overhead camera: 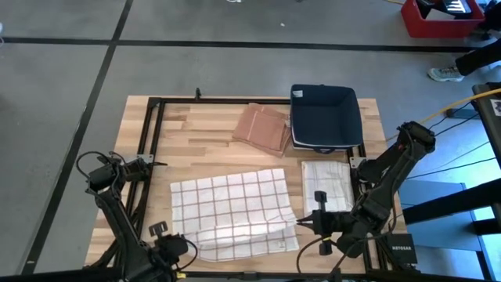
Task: Fold towel
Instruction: Fold the white towel
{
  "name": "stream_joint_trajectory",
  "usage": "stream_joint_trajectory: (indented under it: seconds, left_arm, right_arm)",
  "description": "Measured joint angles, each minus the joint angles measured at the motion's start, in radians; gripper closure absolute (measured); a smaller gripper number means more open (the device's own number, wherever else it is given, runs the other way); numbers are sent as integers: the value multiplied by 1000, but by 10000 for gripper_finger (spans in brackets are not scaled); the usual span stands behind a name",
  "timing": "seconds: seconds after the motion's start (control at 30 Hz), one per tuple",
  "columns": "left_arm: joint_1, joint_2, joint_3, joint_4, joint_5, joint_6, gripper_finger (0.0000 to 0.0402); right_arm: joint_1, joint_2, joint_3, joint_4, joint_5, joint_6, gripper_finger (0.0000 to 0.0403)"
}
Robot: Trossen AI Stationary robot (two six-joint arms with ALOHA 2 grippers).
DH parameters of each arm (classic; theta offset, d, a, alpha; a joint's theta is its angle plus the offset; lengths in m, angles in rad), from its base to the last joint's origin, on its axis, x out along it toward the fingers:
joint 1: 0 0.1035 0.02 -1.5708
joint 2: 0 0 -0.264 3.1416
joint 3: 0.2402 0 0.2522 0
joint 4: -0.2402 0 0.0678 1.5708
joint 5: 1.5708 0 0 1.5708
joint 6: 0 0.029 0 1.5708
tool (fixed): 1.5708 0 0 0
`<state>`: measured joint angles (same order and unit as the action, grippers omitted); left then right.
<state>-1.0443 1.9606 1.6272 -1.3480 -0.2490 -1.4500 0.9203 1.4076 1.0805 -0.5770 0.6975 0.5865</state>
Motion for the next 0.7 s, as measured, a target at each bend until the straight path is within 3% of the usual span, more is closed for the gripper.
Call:
stream_joint_trajectory:
  seconds: [0.17,0.43,0.6,0.7]
  left_arm:
    - [9,0,0,-6,-19,19,298]
    - [10,-75,18,80,65,10,298]
    - [5,-105,15,55,-88,-10,298]
    - [12,-99,-23,89,-92,-13,298]
  right_arm:
    - [1,6,0,-1,0,0,395]
    - [2,6,0,-1,0,0,394]
    - [2,6,0,0,7,2,393]
    - [2,7,0,0,7,8,391]
